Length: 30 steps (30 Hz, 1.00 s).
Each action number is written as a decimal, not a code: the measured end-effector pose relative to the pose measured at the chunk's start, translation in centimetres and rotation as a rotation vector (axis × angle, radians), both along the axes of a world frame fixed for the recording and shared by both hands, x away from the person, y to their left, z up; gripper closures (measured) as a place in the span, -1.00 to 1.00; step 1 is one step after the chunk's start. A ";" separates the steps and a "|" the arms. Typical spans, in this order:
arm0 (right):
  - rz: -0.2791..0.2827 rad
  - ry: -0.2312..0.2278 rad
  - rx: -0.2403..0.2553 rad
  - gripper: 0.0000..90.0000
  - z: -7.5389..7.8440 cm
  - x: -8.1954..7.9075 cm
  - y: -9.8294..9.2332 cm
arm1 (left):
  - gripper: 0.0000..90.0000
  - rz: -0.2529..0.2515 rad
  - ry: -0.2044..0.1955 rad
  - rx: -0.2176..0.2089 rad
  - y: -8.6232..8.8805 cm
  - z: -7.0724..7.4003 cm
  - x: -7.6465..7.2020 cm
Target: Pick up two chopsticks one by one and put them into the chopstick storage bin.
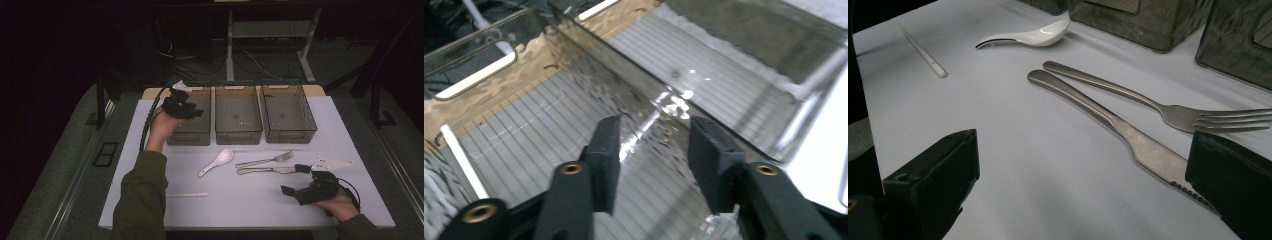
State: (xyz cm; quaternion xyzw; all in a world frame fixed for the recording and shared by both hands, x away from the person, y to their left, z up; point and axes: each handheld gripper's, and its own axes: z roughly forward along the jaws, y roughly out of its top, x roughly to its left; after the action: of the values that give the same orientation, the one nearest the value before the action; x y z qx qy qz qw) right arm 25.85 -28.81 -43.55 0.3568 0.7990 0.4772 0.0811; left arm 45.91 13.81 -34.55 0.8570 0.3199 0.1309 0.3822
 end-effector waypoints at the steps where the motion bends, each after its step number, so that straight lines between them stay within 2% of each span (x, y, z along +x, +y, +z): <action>1: 0.001 -0.001 -0.001 -0.98 0.0 0.0 0.0 | 0.12 -0.006 -0.004 -0.003 0.1 0.2 -0.4; 6: 0.001 -0.002 -0.001 -0.98 0.0 0.0 -0.1 | -0.01 -0.044 -0.021 -0.030 0.7 1.2 -3.0; 11: 0.002 -0.004 -0.006 -0.98 0.0 0.0 0.0 | -0.10 -0.076 -0.035 -0.050 1.4 1.4 -5.5; 19: 0.008 -0.007 -0.011 -0.98 -0.1 -0.1 0.0 | -0.22 -0.124 -0.066 -0.067 2.0 0.5 -9.1; 20: 0.004 0.008 -0.009 -0.98 0.0 -0.2 0.0 | -0.22 -0.130 -0.069 -0.071 2.1 0.4 -9.6; 22: 0.005 -0.017 -0.014 -0.98 -0.1 0.0 -0.1 | -0.22 -0.142 -0.073 -0.079 2.2 0.1 -10.4; 23: 0.002 -0.007 -0.012 -0.98 -0.1 -0.1 -0.1 | -0.23 -0.147 -0.075 -0.082 2.3 0.0 -10.8; 30: 0.002 -0.010 -0.011 -0.98 -0.1 -0.1 -0.1 | -0.26 -0.164 -0.073 -0.086 2.9 -1.0 -12.7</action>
State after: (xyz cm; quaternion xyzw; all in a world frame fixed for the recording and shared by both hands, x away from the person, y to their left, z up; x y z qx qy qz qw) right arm 25.72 -28.94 -43.60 0.3532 0.8015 0.4747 0.0868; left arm 33.19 16.68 -35.51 0.8577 0.2401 0.1165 0.4396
